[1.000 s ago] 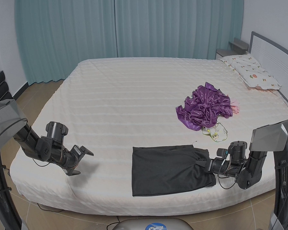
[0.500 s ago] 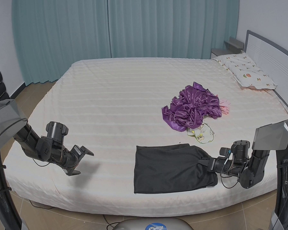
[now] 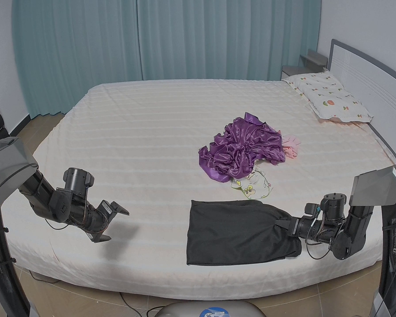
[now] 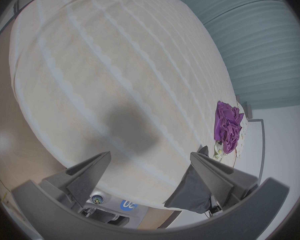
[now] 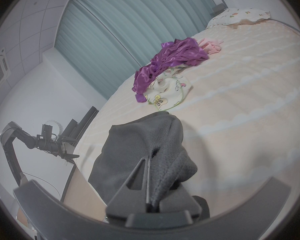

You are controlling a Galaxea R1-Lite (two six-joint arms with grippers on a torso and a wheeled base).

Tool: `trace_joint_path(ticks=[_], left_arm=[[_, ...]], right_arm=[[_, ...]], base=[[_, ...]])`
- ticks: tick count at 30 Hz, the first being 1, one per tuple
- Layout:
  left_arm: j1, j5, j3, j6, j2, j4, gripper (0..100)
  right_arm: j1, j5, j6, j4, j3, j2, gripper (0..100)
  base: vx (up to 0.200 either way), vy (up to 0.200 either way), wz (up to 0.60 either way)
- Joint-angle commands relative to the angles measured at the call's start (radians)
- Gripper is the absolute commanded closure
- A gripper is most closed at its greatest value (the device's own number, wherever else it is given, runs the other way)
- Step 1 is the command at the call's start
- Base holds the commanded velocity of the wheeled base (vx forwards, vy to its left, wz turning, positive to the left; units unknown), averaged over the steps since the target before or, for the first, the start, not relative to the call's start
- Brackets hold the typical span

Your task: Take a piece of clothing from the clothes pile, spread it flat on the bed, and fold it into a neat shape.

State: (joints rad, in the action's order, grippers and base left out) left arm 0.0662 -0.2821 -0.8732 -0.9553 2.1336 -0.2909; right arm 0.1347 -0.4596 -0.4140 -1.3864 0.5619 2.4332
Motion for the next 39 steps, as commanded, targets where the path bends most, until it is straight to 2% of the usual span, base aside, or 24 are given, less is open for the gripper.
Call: trace_joint_path(ticks=[1,18,35,36,39], left_arm=[[0.000,0.000,0.000,0.000,0.002,-0.001,0],[0.000,0.000,-0.001,-0.002,0.002,-0.001,0],[0.000,0.000,-0.001,0.000,0.002,-0.001,0],[0.000,0.000,-0.001,0.000,0.002,-0.001,0],[0.000,0.000,-0.001,0.000,0.002,-0.001,0]], right_arm=[[-0.006,-0.002,0.000,0.000,0.000,-0.010,100],[-0.053,-0.021,0.000,-0.019,-0.017,-0.011,100],[-0.033,-0.024,0.000,-0.051,0.004,0.018,100],[-0.032,-0.024,0.000,-0.052,0.006,0.024,0],[-0.032,-0.024,-0.002,-0.056,0.006,0.026,0]], base=[[0.000,-0.200,0.00],[0.000,-0.200,0.00],[0.000,-0.200,0.00],[0.000,-0.200,0.00],[0.000,-0.067,0.00]])
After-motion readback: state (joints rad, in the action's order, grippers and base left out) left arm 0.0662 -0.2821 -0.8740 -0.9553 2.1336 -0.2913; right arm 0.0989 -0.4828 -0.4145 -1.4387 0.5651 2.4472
